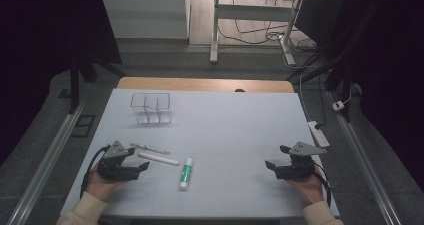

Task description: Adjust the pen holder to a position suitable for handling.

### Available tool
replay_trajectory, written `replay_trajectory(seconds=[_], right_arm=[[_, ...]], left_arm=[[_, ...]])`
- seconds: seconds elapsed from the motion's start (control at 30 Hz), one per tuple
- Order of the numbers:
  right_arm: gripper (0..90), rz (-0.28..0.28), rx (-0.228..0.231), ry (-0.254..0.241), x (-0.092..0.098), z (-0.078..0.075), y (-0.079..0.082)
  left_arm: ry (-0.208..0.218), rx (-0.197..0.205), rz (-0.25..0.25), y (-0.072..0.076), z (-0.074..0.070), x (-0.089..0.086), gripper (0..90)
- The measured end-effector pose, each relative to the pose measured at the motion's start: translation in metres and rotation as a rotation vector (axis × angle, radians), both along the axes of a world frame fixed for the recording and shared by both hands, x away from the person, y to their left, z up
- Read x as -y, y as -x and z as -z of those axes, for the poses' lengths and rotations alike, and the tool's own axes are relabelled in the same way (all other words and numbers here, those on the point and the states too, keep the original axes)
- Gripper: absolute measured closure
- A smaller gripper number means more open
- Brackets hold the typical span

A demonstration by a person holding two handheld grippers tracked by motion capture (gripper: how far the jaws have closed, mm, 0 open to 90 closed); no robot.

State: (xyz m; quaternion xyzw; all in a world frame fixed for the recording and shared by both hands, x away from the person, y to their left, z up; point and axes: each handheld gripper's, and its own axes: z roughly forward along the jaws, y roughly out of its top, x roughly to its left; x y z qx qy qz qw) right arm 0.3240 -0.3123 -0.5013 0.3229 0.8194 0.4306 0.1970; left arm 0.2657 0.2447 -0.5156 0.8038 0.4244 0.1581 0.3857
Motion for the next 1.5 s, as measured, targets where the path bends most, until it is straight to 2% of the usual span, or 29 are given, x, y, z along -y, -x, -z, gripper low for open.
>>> replay_trajectory(seconds=[0.17, 0.23, 0.63, 0.83, 1.03, 1.5], right_arm=[[15.2, 0.012, 0.0, -0.025, 0.001, 0.0, -0.002], [15.3, 0.012, -0.005, -0.009, 0.001, 0.0, -0.003], [16.2, 0.001, -0.014, -0.012, -0.003, 0.002, -0.005], [16.6, 0.0, -0.012, -0.009, -0.003, 0.002, -0.005], [16.9, 0.002, -0.015, 0.001, -0.004, 0.002, -0.004], [17.1, -0.003, -0.024, -0.001, -0.005, 0.004, -0.005]], left_arm=[[0.003, 0.007, 0.0, -0.003, -0.005, -0.001, 22.5], [0.008, 0.008, -0.001, -0.005, -0.007, -0.002, 22.7], [0.016, 0.003, -0.025, -0.018, -0.011, -0.011, 24.0], [0.023, 0.004, -0.051, -0.029, -0.014, -0.018, 25.1], [0.008, 0.005, -0.074, -0.038, -0.016, -0.022, 25.7], [0.019, -0.019, -0.142, -0.063, -0.014, -0.04, 27.8]])
